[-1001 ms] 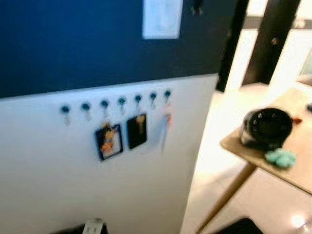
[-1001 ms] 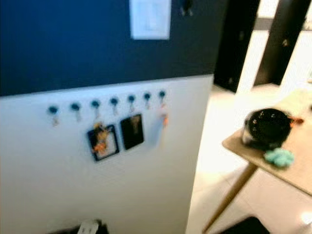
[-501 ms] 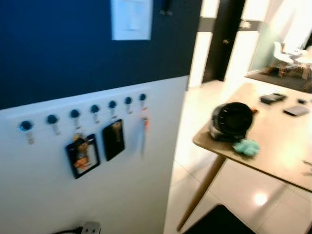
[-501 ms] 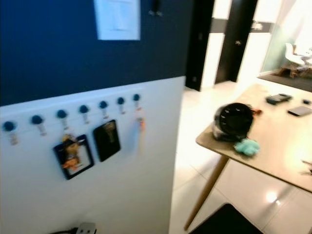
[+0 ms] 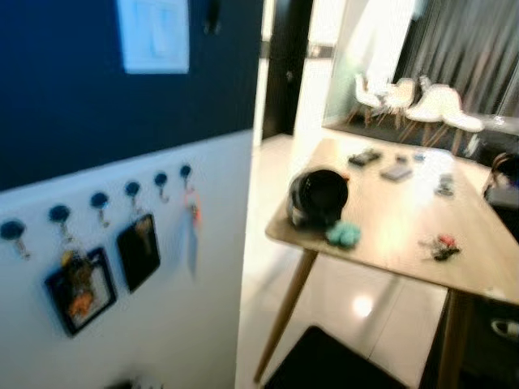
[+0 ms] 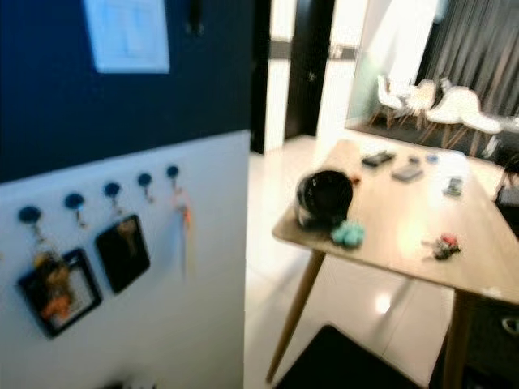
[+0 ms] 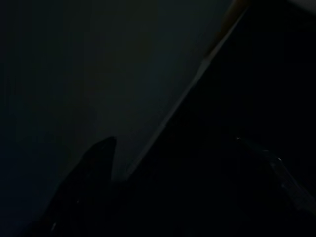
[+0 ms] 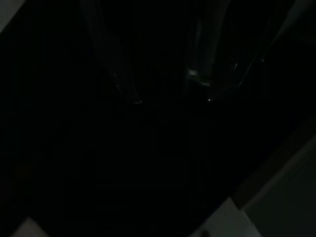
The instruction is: Hang keys on a hook
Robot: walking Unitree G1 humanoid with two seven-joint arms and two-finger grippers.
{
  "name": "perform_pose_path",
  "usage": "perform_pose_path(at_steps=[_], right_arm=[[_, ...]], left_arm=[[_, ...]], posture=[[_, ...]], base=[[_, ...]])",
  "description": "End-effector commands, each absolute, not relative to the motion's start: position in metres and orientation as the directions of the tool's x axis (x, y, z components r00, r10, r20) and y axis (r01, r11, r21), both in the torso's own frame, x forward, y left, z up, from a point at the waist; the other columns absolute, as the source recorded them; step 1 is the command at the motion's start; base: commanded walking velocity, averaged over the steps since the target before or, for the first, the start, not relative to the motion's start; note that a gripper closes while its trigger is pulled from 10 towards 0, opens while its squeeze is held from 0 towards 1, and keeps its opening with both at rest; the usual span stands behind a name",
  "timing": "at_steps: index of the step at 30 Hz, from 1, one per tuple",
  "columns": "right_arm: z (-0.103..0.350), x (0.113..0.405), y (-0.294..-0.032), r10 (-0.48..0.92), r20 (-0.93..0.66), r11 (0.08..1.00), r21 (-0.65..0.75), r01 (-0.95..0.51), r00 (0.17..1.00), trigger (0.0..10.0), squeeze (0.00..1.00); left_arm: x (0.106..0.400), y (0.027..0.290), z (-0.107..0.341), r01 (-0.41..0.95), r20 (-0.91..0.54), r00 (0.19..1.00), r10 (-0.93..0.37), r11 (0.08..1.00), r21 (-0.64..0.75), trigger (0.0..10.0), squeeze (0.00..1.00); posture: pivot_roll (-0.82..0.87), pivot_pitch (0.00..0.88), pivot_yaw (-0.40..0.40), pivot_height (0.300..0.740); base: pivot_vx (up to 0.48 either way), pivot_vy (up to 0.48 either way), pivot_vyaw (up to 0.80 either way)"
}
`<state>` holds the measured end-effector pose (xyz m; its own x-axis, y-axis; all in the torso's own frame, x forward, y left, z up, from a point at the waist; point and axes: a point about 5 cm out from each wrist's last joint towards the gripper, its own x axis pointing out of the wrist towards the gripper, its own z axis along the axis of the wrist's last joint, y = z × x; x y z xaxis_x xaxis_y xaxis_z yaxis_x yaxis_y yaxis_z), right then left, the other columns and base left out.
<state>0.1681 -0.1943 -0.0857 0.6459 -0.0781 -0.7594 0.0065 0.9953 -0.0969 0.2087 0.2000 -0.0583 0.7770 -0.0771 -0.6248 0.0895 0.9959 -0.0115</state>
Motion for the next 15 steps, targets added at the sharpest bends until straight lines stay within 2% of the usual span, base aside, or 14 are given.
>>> perform_pose_path(at_steps=[1, 15], right_arm=[[-0.086, 0.167, -0.199, -0.099, -0.762, 0.994, -0.104, 0.030, 0.640, 10.0, 0.00], [-0.089, 0.156, -0.203, -0.105, -0.777, 0.993, -0.113, 0.026, 0.621, 10.0, 0.00]], left_arm=[[0.210, 0.199, -0.057, 0.113, -0.613, 0.785, -0.088, 0.994, 0.001, 10.0, 0.00], [0.200, 0.194, -0.060, 0.123, -0.593, 0.795, -0.126, 0.991, -0.046, 10.0, 0.00]], posture=[[0.04, 0.000, 0.017, 0.740], [0.04, 0.026, -0.005, 0.740]], base=[[0.000, 0.000, -0.80], [0.000, 0.000, -0.80]])
